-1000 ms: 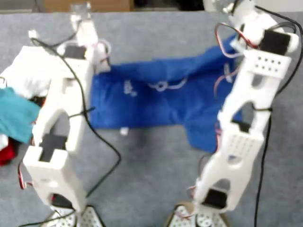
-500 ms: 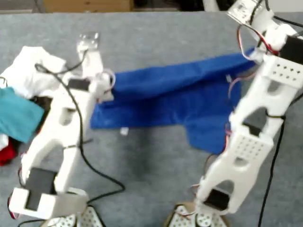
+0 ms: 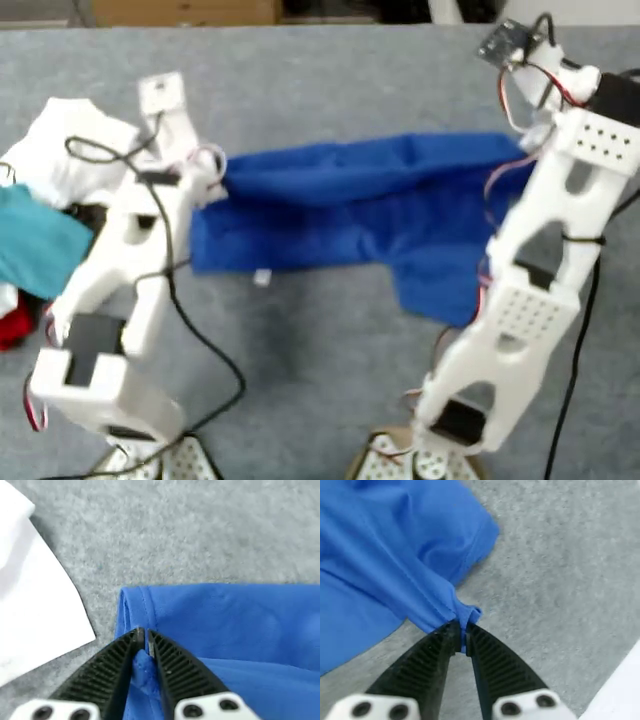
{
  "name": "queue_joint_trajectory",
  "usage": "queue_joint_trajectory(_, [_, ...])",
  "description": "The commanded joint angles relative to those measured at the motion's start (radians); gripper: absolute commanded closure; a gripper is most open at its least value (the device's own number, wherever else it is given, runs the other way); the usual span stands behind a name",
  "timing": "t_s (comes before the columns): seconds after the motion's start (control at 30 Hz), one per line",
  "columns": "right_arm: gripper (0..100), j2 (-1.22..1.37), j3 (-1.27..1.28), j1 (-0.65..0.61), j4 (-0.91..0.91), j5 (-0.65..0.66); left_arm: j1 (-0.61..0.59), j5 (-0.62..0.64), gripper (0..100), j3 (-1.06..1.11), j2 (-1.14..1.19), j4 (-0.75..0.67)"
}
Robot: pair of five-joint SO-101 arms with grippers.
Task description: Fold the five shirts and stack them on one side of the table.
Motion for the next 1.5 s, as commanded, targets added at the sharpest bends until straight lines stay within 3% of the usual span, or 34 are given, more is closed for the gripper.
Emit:
queue_joint_trajectory(0.0, [99.7,-0.127,0.096,0.018,0.017,0.012,-0.028,0.005,98,-0.16,0.021,0.117])
queue_joint_trajectory(0.2, [99.6,-0.323,0.397,-0.005,-0.046,0.031,-0.029,0.003,98,-0.258,0.022,0.284])
queue_joint_trajectory(0.33, [99.6,-0.423,0.573,0.001,-0.092,0.041,-0.044,-0.063,98,-0.264,0.019,0.358])
queue_joint_trajectory(0.57, [99.6,-0.624,0.961,0.002,-0.264,0.081,-0.103,-0.087,98,-0.265,-0.065,0.368])
queue_joint_trajectory(0.7, [99.6,-0.73,1.198,0.019,-0.402,0.087,-0.069,-0.16,98,-0.235,-0.085,0.368])
queue_joint_trajectory(0.83, [99.6,-0.799,1.362,0.07,-0.511,0.095,-0.014,-0.175,98,-0.132,-0.094,0.311])
queue_joint_trajectory(1.17, [99.6,-0.849,1.491,0.174,-0.543,0.207,0.014,-0.219,98,0.204,-0.093,0.009])
queue_joint_trajectory(1.47, [99.6,-0.849,1.563,0.15,-0.542,0.242,-0.025,-0.213,98,0.196,-0.085,-0.015])
